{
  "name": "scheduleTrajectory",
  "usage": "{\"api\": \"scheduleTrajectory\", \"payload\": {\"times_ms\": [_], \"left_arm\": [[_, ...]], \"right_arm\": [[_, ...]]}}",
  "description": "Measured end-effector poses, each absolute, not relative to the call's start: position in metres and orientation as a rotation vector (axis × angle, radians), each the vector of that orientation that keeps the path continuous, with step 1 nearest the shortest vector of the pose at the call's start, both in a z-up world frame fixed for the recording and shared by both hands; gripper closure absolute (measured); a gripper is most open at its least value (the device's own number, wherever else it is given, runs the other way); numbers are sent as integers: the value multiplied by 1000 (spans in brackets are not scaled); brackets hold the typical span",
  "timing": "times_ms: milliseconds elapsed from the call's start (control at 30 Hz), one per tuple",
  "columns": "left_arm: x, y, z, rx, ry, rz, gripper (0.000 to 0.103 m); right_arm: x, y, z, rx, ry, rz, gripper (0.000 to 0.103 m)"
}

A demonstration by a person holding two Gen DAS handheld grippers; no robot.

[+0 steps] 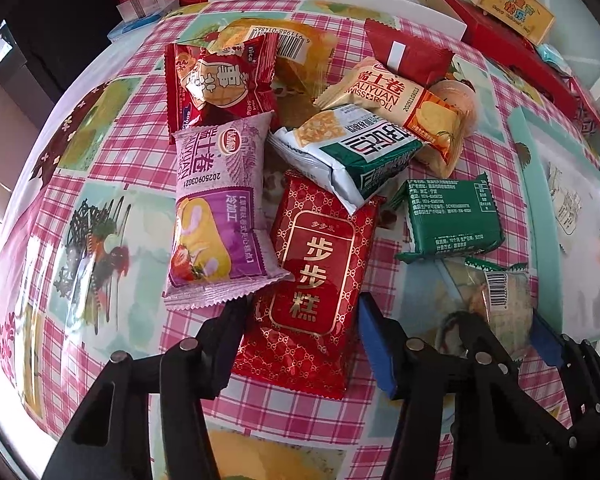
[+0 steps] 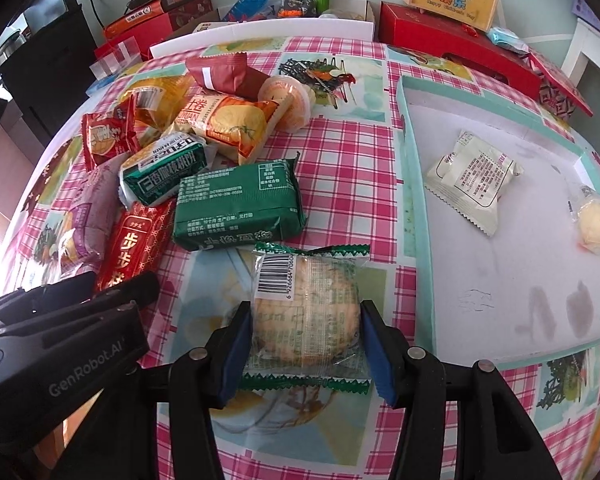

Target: Organize snacks

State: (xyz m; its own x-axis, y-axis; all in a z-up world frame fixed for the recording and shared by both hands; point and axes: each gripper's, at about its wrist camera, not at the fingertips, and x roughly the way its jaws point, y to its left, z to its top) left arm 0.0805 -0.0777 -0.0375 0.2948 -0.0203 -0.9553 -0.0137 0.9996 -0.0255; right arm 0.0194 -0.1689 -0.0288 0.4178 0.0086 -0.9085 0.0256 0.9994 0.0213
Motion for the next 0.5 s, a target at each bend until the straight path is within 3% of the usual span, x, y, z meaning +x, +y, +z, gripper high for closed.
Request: {"api": "scheduleTrajectory", "payload": {"times_ms": [500], "left_arm": [[62,-62,-42,-43,1278,8,49]], "right_arm": [[10,-174,-27,42,1139,-11,50]]}}
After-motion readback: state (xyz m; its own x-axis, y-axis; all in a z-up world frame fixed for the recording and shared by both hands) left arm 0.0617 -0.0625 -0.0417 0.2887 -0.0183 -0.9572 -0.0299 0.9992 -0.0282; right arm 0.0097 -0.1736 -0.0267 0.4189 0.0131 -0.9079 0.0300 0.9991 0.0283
